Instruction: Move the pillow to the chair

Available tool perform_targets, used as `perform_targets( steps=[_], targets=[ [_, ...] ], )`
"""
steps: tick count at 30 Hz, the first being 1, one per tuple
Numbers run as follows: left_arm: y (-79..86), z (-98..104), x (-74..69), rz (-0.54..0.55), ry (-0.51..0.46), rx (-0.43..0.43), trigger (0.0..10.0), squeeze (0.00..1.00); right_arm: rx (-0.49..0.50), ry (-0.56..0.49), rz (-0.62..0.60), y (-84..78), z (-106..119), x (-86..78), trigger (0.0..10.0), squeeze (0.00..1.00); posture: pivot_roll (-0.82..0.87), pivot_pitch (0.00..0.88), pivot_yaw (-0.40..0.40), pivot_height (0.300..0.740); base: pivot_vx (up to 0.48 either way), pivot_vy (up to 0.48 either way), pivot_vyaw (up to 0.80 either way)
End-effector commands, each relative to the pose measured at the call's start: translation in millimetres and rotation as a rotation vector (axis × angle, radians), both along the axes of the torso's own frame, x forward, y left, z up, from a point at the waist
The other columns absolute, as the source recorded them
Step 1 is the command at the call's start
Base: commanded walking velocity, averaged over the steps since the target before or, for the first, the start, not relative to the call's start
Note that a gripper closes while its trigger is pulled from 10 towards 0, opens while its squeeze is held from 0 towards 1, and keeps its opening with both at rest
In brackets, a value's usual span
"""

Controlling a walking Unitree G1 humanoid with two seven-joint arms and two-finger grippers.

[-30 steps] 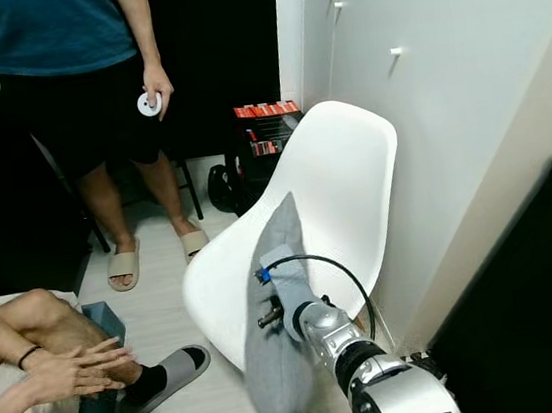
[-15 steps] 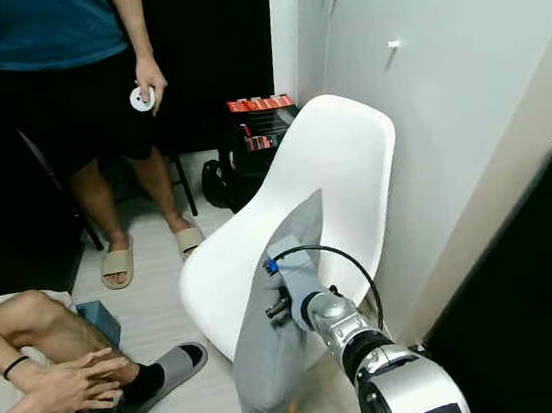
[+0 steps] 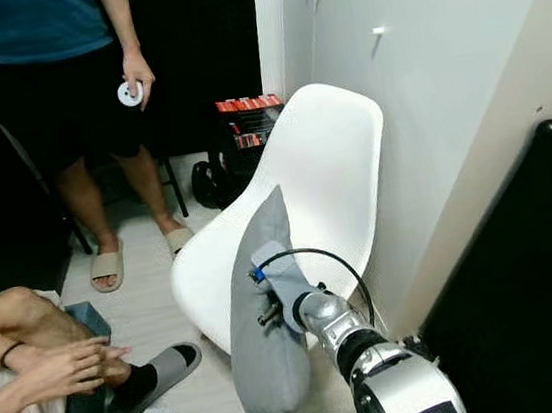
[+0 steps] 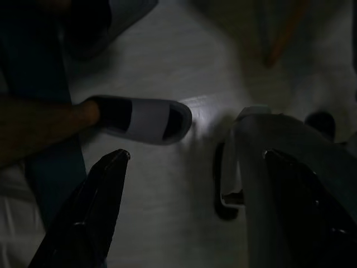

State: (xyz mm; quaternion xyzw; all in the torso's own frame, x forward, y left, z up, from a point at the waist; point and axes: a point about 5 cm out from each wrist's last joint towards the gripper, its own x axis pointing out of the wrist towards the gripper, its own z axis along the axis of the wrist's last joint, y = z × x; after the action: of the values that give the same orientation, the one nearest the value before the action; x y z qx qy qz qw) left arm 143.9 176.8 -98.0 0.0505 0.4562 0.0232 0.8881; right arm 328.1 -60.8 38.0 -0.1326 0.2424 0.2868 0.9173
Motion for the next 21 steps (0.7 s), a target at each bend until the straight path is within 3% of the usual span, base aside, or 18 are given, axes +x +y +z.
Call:
perform_targets(
  steps=[1, 5, 10, 14, 19, 21],
  targets=[
    [-5.2, -13, -33.2, -0.009, 0.141, -0.015, 10.0, 0.0, 0.004, -0.008, 0.006, 0.7, 2, 0.8, 10.0, 0.0, 0.07, 0.065, -0.089, 0.603, 0.0, 0.0, 0.0],
    [-4.7, -13, -33.5, -0.01, 0.143, -0.014, 10.0, 0.0, 0.061, 0.008, 0.057, 9.1, 3, -1.5, 10.0, 0.0, 0.06, 0.069, -0.086, 0.579, 0.0, 0.0, 0.0],
    [-6.7, -14, -35.7, -0.011, 0.149, -0.017, 10.0, 0.0, 0.127, 0.031, 0.228, 32.6, 5, -11.6, 10.0, 0.0, 0.06, 0.08, -0.084, 0.579, 0.0, 0.0, 0.0],
    [-3.5, -13, -35.1, 0.018, 0.137, -0.009, 10.0, 0.0, 0.152, 0.007, 0.276, 46.0, 10, -13.5, 10.0, 0.0, 0.06, 0.088, -0.089, 0.579, 0.0, 0.0, 0.0],
    [3.3, -12, -34.4, 0.042, 0.128, 0.006, 10.0, 0.0, 0.232, -0.045, 0.118, 48.9, 26, -0.1, 10.0, 0.0, 0.08, 0.099, -0.096, 0.579, 0.0, 0.0, 0.0],
    [6.1, -12, -35.6, 0.04, 0.13, 0.014, 10.0, 0.0, 0.281, -0.078, 0.0, 47.4, 40, 11.7, 10.0, 0.0, 0.09, 0.107, -0.099, 0.579, 0.0, 0.0, 0.0]
  ],
)
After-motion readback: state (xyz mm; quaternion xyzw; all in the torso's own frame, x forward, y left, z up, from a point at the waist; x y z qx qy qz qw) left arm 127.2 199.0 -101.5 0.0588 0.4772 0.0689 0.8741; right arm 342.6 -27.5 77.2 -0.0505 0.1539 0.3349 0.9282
